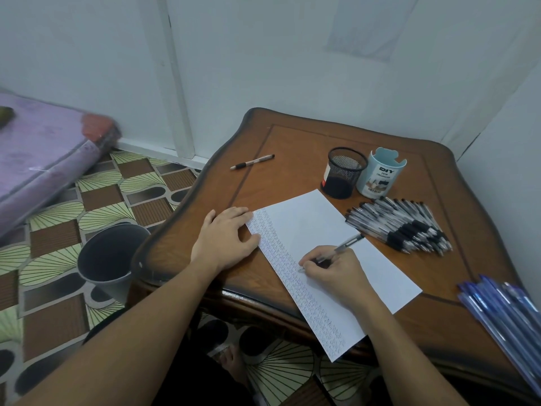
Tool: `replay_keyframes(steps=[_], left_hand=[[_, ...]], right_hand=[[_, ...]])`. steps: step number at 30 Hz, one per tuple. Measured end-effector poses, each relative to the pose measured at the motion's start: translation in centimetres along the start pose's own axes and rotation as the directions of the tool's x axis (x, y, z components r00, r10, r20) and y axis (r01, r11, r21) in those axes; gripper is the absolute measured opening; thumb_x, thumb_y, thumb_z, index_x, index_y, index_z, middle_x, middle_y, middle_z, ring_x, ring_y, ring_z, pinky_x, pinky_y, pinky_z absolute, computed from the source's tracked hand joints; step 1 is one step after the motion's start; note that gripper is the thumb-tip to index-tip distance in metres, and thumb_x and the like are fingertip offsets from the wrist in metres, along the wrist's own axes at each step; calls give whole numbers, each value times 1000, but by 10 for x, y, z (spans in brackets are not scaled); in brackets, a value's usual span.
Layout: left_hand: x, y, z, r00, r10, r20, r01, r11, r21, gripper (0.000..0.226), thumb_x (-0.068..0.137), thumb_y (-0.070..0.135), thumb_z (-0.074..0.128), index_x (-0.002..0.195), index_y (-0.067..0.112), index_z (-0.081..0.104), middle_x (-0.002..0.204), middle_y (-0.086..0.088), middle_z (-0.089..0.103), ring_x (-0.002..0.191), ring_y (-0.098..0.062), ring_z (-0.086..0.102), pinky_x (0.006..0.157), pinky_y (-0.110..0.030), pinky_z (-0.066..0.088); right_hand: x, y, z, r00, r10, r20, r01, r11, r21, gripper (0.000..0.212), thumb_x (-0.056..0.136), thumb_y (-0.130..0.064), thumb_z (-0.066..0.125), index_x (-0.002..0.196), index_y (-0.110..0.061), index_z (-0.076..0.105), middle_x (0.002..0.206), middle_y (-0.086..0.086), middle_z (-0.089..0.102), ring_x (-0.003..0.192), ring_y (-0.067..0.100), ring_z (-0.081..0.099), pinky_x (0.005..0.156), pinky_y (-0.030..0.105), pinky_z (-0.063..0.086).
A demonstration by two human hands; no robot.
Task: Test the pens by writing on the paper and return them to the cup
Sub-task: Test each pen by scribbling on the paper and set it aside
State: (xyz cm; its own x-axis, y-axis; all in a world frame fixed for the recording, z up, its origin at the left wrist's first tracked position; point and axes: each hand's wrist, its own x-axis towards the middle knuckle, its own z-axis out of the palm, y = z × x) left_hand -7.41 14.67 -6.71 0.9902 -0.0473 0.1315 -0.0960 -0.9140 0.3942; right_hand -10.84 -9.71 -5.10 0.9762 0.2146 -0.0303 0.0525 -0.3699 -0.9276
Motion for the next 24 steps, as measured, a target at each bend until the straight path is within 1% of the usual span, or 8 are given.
replay_keyframes(steps=[3,7,10,14,20,24], left_hand=[[0,1,-1,1000,-5,3,5,1000,-3,69,81,63,38,141,31,48,150,16,39,141,-2,25,119,-38,2],[0,1,0,1000,-4,1,4,1000,9,57,91,56,49,142,31,47,151,15,38,142,-3,25,119,-38,2],[0,0,0,1000,0,-5,0,1000,3,58,90,57,48,142,31,47,151,15,38,142,-3,25,119,-39,2],[-1,2,-1,1000,2,-6,-2,1000,-1,70,80,63,37,141,31,48,150,15,39,141,-3,26,119,-39,3],[-1,0,0,1000,5,-14,-5,1000,-7,68,81,62,39,141,31,48,149,15,39,141,-2,25,119,-39,3],[0,0,0,1000,2,-16,-2,1000,-7,64,84,60,42,141,31,48,149,16,39,141,-2,25,119,-39,3]], right_hand=[[-1,0,0,1000,6,0,-6,1000,9,19,83,-8,68,71,-20,77,67,12,68,59,14,51,57,30,37],[0,0,-1,1000,2,-10,-2,1000,15,20,83,-7,69,71,-21,77,68,11,69,61,16,53,58,30,38],[2,1,-1,1000,1,-21,0,999,40,21,84,-7,69,72,-22,77,71,13,70,64,20,55,60,32,39],[2,1,0,1000,6,0,-6,1000,28,19,83,-7,68,72,-20,77,67,13,67,59,14,51,57,29,36],[2,2,-1,1000,10,-14,-10,1000,28,19,83,-5,68,71,-17,77,65,7,68,56,7,50,54,24,37],[2,2,-1,1000,0,-21,1,1000,14,20,83,-3,66,70,-15,76,58,-1,64,52,5,47,51,19,35]])
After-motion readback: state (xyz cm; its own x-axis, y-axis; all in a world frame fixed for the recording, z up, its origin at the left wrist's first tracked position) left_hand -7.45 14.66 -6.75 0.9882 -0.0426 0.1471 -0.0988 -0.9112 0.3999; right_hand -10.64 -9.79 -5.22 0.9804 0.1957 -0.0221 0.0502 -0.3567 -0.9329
